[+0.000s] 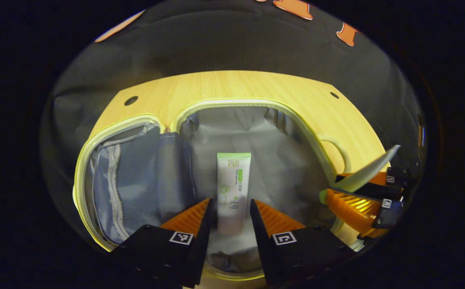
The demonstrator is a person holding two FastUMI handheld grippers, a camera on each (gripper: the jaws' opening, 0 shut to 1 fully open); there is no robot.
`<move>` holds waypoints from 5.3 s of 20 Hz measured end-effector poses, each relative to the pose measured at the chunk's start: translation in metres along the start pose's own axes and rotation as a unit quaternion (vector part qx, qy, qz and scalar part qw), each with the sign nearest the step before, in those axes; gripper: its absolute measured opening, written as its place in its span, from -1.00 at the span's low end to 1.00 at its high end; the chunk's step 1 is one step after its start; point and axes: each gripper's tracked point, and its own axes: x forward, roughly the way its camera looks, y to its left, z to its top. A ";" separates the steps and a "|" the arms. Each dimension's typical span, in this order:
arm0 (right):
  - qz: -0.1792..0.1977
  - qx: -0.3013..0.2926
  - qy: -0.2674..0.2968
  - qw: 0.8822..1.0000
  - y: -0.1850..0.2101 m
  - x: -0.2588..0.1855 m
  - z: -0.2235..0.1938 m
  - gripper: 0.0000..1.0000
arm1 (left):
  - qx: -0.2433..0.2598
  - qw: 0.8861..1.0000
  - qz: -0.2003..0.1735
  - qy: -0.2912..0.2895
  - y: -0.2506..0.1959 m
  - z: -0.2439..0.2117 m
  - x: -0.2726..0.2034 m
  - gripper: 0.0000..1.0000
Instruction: First open the suitcase, pack the skin care products into it, and then close the suitcase.
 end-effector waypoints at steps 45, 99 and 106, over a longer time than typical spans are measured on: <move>-0.159 0.004 -0.108 0.981 -0.070 -0.102 0.070 0.82 | -0.176 0.957 0.147 -0.176 0.330 -0.020 -0.129 -0.89; -0.109 -0.071 -0.263 0.956 -0.213 -0.229 0.086 0.84 | 0.049 0.977 -0.023 -0.207 -0.242 0.084 -0.105 -0.30; -0.117 -0.088 -0.329 0.933 -0.207 -0.247 0.117 0.84 | 0.041 0.940 0.028 -0.339 -0.237 0.134 -0.178 0.94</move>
